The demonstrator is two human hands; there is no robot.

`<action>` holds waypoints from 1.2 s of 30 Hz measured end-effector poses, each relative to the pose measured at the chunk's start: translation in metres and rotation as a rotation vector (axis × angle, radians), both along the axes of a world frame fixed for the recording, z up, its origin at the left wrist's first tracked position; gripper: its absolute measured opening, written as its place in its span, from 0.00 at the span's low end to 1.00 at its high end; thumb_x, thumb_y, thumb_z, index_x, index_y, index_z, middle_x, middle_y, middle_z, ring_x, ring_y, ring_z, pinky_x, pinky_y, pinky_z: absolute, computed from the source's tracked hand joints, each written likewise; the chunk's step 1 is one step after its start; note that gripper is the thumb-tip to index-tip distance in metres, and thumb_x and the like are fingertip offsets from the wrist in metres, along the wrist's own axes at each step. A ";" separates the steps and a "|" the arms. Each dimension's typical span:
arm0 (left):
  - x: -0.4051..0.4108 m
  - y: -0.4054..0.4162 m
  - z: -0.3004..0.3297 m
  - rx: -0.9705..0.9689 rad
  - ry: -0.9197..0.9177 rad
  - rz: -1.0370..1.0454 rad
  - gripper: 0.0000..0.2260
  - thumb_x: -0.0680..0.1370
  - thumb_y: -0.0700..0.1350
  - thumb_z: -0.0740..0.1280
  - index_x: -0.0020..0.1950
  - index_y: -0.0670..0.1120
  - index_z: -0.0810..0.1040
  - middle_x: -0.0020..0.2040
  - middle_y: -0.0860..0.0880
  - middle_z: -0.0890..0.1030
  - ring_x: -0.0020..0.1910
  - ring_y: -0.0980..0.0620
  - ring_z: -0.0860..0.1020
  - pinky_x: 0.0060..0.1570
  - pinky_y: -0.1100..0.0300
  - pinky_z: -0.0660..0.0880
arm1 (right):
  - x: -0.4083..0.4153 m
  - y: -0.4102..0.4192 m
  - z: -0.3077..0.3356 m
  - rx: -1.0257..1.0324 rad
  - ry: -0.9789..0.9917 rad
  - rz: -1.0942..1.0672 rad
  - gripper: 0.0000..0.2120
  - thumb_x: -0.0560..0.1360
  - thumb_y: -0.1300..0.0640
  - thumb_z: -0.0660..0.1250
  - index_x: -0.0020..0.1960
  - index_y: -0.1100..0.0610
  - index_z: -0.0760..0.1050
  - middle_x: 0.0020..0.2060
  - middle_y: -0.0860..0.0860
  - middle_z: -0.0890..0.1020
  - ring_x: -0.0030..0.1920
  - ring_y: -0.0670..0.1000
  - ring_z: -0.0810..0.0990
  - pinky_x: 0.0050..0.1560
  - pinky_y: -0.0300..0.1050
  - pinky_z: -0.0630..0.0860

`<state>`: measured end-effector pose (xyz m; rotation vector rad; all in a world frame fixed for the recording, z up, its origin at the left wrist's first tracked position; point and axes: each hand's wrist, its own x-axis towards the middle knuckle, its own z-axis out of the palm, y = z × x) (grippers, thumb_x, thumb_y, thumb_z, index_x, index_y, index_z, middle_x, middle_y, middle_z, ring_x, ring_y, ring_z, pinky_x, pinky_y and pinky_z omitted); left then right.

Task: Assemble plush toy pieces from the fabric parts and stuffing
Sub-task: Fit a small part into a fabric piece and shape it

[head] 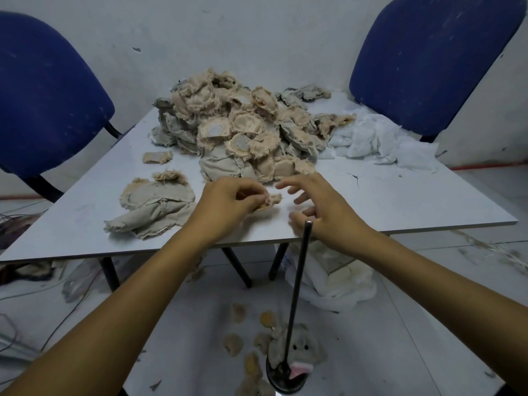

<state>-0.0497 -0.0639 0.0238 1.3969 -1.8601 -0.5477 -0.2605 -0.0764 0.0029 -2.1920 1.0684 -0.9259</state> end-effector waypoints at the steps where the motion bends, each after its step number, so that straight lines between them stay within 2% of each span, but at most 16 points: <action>1: -0.003 -0.001 0.001 0.037 0.102 -0.031 0.08 0.77 0.41 0.71 0.46 0.54 0.85 0.41 0.55 0.85 0.42 0.60 0.82 0.45 0.68 0.77 | -0.001 0.001 0.001 -0.028 0.032 0.039 0.27 0.74 0.63 0.71 0.66 0.39 0.71 0.58 0.46 0.71 0.56 0.40 0.74 0.50 0.31 0.74; 4: -0.011 -0.005 0.003 0.184 0.380 -0.079 0.07 0.77 0.37 0.71 0.47 0.49 0.82 0.36 0.46 0.82 0.38 0.48 0.80 0.40 0.54 0.78 | 0.000 0.001 0.004 -0.111 0.048 0.108 0.26 0.72 0.62 0.74 0.66 0.43 0.74 0.57 0.43 0.74 0.56 0.42 0.75 0.47 0.33 0.76; 6: -0.015 -0.008 0.001 0.270 0.492 -0.092 0.06 0.77 0.36 0.69 0.47 0.47 0.78 0.32 0.47 0.78 0.35 0.46 0.76 0.37 0.55 0.75 | 0.000 0.002 0.003 -0.163 0.009 0.079 0.18 0.72 0.61 0.75 0.60 0.48 0.78 0.51 0.39 0.76 0.50 0.41 0.77 0.44 0.32 0.75; 8: -0.018 -0.009 0.001 0.314 0.543 -0.128 0.06 0.79 0.38 0.67 0.45 0.48 0.77 0.33 0.49 0.78 0.33 0.49 0.75 0.32 0.59 0.74 | -0.001 0.001 0.002 -0.141 -0.011 0.024 0.11 0.72 0.57 0.76 0.52 0.51 0.79 0.43 0.41 0.79 0.43 0.41 0.78 0.42 0.32 0.73; 10: -0.017 -0.009 0.002 0.334 0.524 -0.210 0.09 0.81 0.43 0.66 0.41 0.50 0.79 0.36 0.51 0.80 0.35 0.52 0.78 0.33 0.60 0.77 | -0.003 -0.002 0.003 0.006 -0.084 -0.027 0.08 0.72 0.56 0.76 0.48 0.56 0.80 0.39 0.51 0.83 0.37 0.44 0.80 0.38 0.34 0.75; 13: -0.016 -0.007 0.002 0.400 0.462 -0.344 0.07 0.78 0.47 0.68 0.40 0.50 0.80 0.38 0.51 0.80 0.39 0.54 0.79 0.34 0.59 0.77 | -0.009 -0.005 0.007 0.260 -0.262 -0.009 0.10 0.73 0.59 0.74 0.50 0.64 0.80 0.39 0.64 0.81 0.34 0.50 0.79 0.35 0.36 0.76; 15: -0.015 -0.008 0.000 0.440 0.534 -0.397 0.02 0.75 0.45 0.69 0.42 0.48 0.78 0.40 0.50 0.78 0.40 0.53 0.76 0.33 0.59 0.74 | -0.011 -0.005 0.010 0.399 -0.344 0.047 0.10 0.74 0.59 0.73 0.48 0.65 0.80 0.36 0.60 0.79 0.33 0.47 0.77 0.34 0.34 0.75; 17: -0.015 -0.008 -0.001 0.528 0.677 -0.475 0.05 0.72 0.43 0.71 0.47 0.47 0.78 0.43 0.48 0.77 0.40 0.53 0.74 0.33 0.60 0.72 | -0.013 -0.005 0.014 0.569 -0.474 0.110 0.08 0.72 0.57 0.73 0.45 0.62 0.81 0.34 0.52 0.79 0.32 0.44 0.77 0.33 0.34 0.75; 20: -0.015 -0.007 0.000 0.611 0.765 -0.601 0.05 0.71 0.43 0.74 0.45 0.49 0.81 0.43 0.50 0.80 0.38 0.55 0.75 0.34 0.64 0.72 | -0.011 -0.005 0.015 0.788 -0.586 0.227 0.08 0.72 0.55 0.70 0.45 0.60 0.79 0.33 0.50 0.80 0.32 0.45 0.78 0.32 0.35 0.76; 22: -0.018 -0.007 -0.001 0.542 0.804 -0.575 0.05 0.73 0.41 0.73 0.40 0.50 0.81 0.40 0.51 0.81 0.36 0.56 0.75 0.32 0.65 0.71 | -0.010 -0.004 0.014 0.868 -0.656 0.293 0.09 0.74 0.55 0.68 0.47 0.60 0.80 0.34 0.50 0.80 0.34 0.45 0.80 0.34 0.36 0.78; 25: -0.019 -0.010 -0.001 0.449 0.874 -0.403 0.04 0.73 0.39 0.69 0.39 0.46 0.77 0.35 0.48 0.78 0.32 0.54 0.74 0.27 0.64 0.69 | -0.014 -0.008 0.015 0.898 -0.800 0.345 0.14 0.72 0.57 0.70 0.56 0.62 0.80 0.43 0.55 0.84 0.44 0.49 0.84 0.43 0.40 0.81; 27: -0.019 -0.011 -0.002 0.369 0.819 -0.290 0.07 0.73 0.37 0.71 0.40 0.43 0.74 0.34 0.47 0.76 0.30 0.53 0.74 0.25 0.64 0.68 | -0.018 -0.011 0.016 0.853 -0.772 0.333 0.16 0.69 0.62 0.74 0.56 0.63 0.81 0.48 0.58 0.85 0.49 0.53 0.85 0.45 0.39 0.81; 29: -0.023 -0.010 -0.004 0.265 0.722 -0.162 0.09 0.76 0.36 0.70 0.38 0.43 0.73 0.31 0.47 0.75 0.28 0.52 0.74 0.24 0.61 0.69 | -0.016 -0.013 0.012 0.768 -0.705 0.249 0.13 0.65 0.65 0.77 0.50 0.60 0.84 0.46 0.59 0.86 0.48 0.54 0.86 0.44 0.39 0.81; 31: -0.030 -0.006 -0.008 0.109 0.544 -0.013 0.11 0.79 0.39 0.68 0.37 0.44 0.72 0.28 0.47 0.75 0.25 0.51 0.73 0.24 0.60 0.69 | -0.011 -0.011 0.009 0.668 -0.666 0.147 0.13 0.63 0.61 0.79 0.47 0.59 0.83 0.44 0.59 0.86 0.46 0.56 0.87 0.42 0.38 0.81; 34: -0.037 0.000 -0.017 -0.201 0.135 0.138 0.14 0.80 0.43 0.68 0.37 0.43 0.69 0.29 0.44 0.75 0.27 0.47 0.73 0.29 0.55 0.70 | -0.006 -0.010 0.007 0.563 -0.627 0.064 0.10 0.68 0.58 0.78 0.46 0.59 0.82 0.41 0.57 0.86 0.44 0.55 0.87 0.39 0.39 0.80; 36: -0.038 0.004 -0.019 -0.385 0.024 0.100 0.12 0.79 0.41 0.67 0.38 0.42 0.69 0.32 0.45 0.73 0.32 0.45 0.72 0.32 0.52 0.69 | -0.004 -0.010 0.007 0.470 -0.592 -0.025 0.03 0.73 0.61 0.75 0.42 0.58 0.81 0.37 0.54 0.85 0.40 0.51 0.85 0.37 0.41 0.80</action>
